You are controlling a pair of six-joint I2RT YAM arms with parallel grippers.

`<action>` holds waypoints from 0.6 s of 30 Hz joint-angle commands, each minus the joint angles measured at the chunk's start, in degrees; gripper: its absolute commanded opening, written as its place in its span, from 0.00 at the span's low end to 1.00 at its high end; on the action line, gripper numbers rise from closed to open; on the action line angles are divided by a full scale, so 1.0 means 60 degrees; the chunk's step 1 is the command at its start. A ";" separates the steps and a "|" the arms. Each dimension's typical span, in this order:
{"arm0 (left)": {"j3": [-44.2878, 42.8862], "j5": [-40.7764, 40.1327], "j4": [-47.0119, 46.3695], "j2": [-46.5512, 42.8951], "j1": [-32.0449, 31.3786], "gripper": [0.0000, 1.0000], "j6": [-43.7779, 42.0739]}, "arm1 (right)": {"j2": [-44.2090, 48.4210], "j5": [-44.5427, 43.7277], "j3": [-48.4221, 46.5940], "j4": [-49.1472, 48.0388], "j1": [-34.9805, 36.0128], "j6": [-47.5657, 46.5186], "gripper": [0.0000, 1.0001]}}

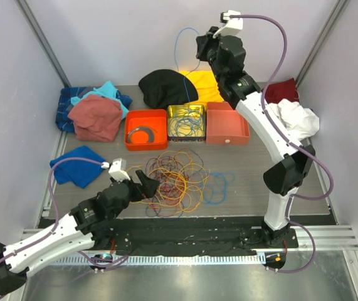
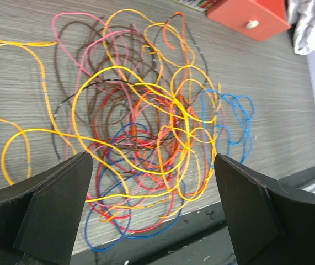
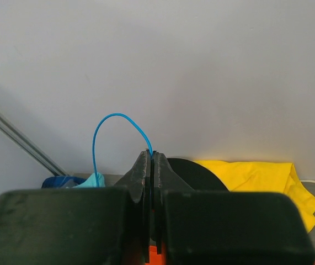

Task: Untangle the cables

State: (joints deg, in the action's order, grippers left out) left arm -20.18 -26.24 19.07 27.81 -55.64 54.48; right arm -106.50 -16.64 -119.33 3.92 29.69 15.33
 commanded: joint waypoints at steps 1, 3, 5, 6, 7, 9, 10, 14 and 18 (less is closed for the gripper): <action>-0.0283 -0.0577 0.0556 -0.0051 0.0000 0.98 -0.0217 | -0.0383 0.0372 0.0053 -0.1049 -0.0188 0.0389 0.01; -0.0356 -0.0622 0.0732 -0.0065 -0.0014 0.98 -0.0320 | -0.0545 0.0474 0.0171 -0.1268 -0.0246 0.0520 0.01; -0.0386 -0.0753 0.0820 -0.0065 -0.0014 0.98 -0.0364 | -0.0780 0.0474 0.0405 -0.1502 -0.0291 0.0579 0.01; -0.0386 -0.0797 0.0864 -0.0065 -0.0014 0.98 -0.0364 | -0.0839 0.0532 0.0507 -0.1576 -0.0305 0.0594 0.01; -0.0386 -0.0827 0.0850 -0.0051 0.0000 0.98 -0.0378 | -0.0912 0.0533 0.0769 -0.1722 -0.0320 0.0623 0.01; -0.0371 -0.0871 0.0850 -0.0007 0.0000 0.99 -0.0379 | -0.0942 0.0591 0.1121 -0.1883 -0.0334 0.0754 0.01; -0.0371 -0.0885 0.0850 0.0008 0.0000 0.98 -0.0379 | -0.0913 0.0620 0.1631 -0.2131 -0.0335 0.0799 0.01; -0.0371 -0.0856 0.0777 0.0154 0.0000 0.99 -0.0408 | -0.0314 0.0737 0.3478 -0.3011 -0.0320 0.1266 0.01; -0.0298 -0.0725 0.0558 0.0257 0.0000 0.99 -0.0437 | 0.0199 0.0840 0.5105 -0.3466 -0.0276 0.1736 0.01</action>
State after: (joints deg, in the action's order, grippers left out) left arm -20.34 -29.47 24.29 28.82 -55.64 52.97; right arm -111.33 -12.67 -95.31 -10.35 27.79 22.02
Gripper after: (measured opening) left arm 0.987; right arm 0.029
